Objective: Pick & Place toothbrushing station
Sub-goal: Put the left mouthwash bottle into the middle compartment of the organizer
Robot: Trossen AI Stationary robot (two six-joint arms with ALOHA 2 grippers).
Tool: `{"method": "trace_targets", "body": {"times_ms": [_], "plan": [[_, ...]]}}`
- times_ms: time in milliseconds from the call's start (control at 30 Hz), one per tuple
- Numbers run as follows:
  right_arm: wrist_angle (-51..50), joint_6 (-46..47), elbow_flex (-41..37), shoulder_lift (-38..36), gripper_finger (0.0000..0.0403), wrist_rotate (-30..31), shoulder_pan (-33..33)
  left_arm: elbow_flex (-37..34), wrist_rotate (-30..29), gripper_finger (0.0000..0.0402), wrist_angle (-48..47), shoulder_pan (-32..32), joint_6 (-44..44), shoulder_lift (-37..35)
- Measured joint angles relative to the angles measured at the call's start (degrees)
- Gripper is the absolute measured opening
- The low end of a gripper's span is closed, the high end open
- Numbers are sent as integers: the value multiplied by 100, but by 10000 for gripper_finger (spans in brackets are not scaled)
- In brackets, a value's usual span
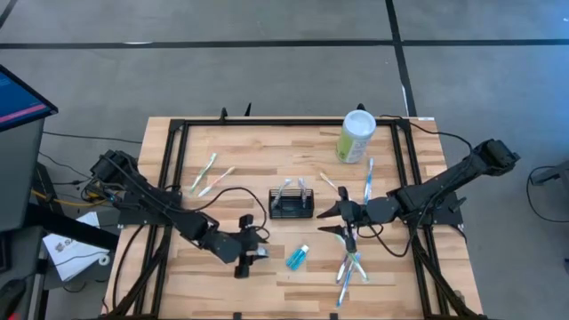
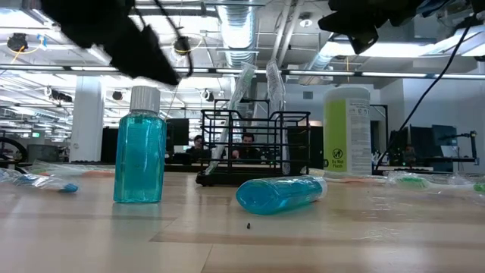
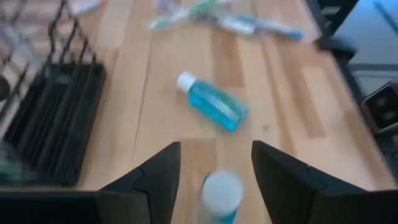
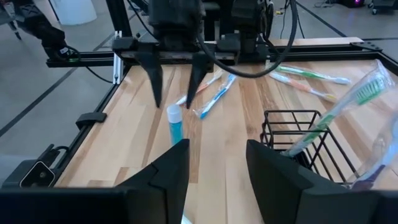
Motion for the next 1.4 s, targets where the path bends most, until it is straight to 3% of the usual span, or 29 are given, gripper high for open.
{"method": "trace_targets", "body": {"times_ms": [267, 433, 1400], "plan": [[-2, -24, 0, 0, 150, 1, -7, -649, -31, 192, 1066, -31, -431, 0], [-2, -33, 0, 0, 150, 1, -7, -811, -26, 191, 1141, -70, -477, 0], [2, -140, 0, 2, 150, 250, -9, -995, 20, 115, 2318, -142, -478, 566]]}}
